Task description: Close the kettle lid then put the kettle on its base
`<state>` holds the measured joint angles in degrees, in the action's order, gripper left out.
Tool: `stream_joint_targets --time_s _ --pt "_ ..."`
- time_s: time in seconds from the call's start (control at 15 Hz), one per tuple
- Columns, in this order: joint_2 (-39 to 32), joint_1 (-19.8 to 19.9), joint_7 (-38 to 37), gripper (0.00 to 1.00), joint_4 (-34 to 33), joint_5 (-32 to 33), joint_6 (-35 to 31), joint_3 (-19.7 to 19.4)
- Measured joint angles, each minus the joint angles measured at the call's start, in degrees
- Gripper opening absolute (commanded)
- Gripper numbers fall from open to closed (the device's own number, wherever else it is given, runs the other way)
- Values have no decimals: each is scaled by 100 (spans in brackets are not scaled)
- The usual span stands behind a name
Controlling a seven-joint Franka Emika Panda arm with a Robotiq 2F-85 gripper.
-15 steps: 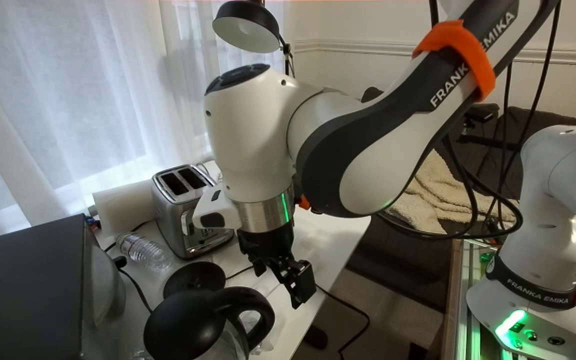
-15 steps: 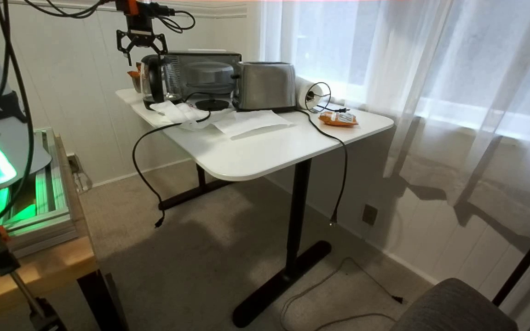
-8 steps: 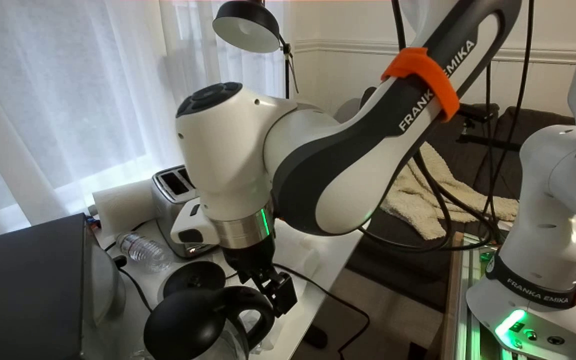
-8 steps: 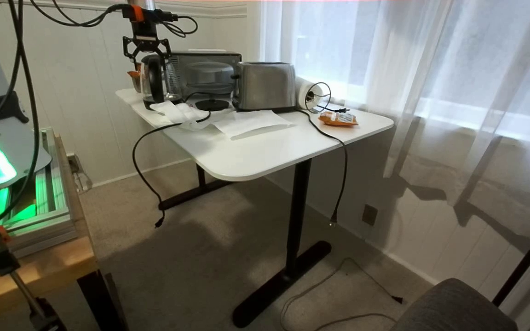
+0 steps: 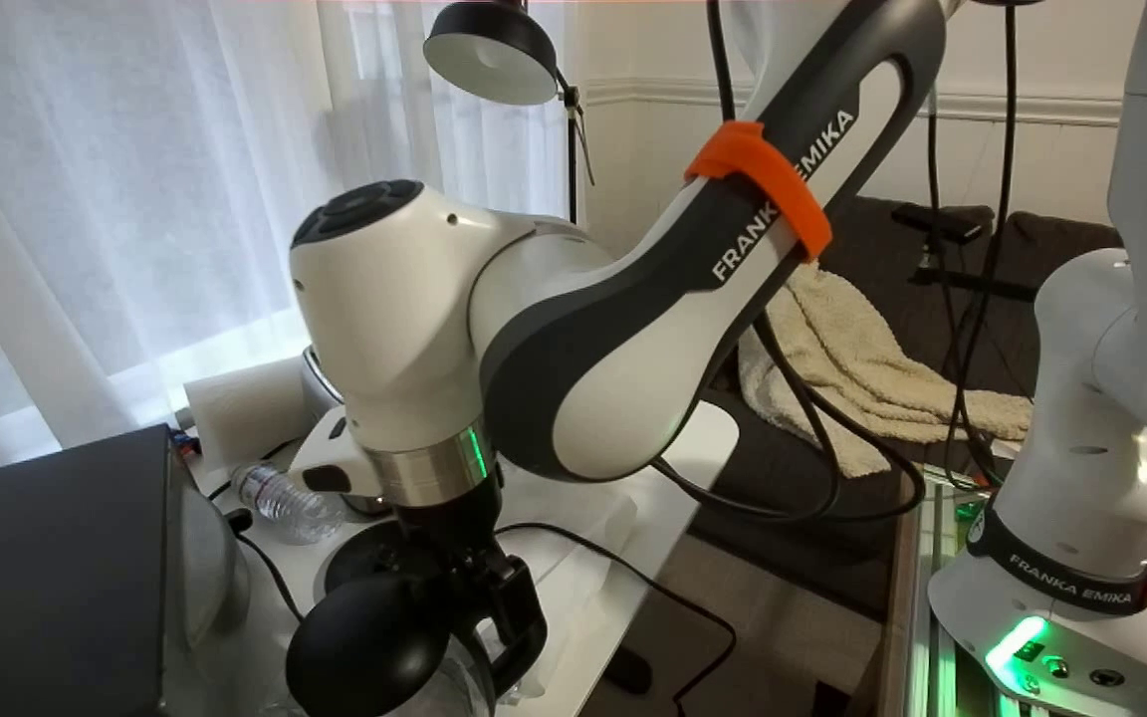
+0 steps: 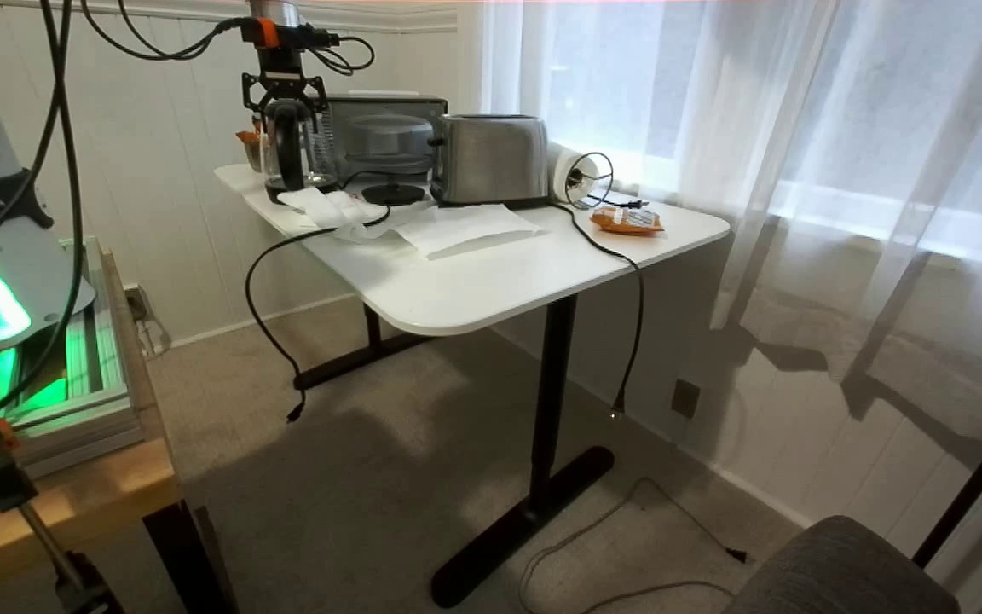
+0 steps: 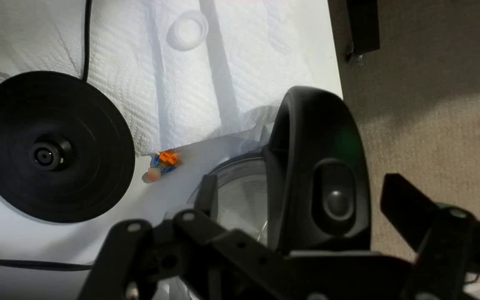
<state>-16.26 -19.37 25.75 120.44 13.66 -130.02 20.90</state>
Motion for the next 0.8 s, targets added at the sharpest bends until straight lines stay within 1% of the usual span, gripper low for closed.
stream_joint_targets --time_s 0.07,0.2,0.27,0.33,0.4,0.8 --pt "-58 -1 -27 100 -66 0 0 -1" --pt "-158 -4 -77 87 -176 2 0 -1" --pt "-203 -6 -96 71 -226 4 0 -1" --pt "-244 -10 -112 63 -269 6 0 -2" --pt "-280 -15 -133 62 -305 8 0 -3" --pt "-381 -63 -236 20 -436 36 11 -7"
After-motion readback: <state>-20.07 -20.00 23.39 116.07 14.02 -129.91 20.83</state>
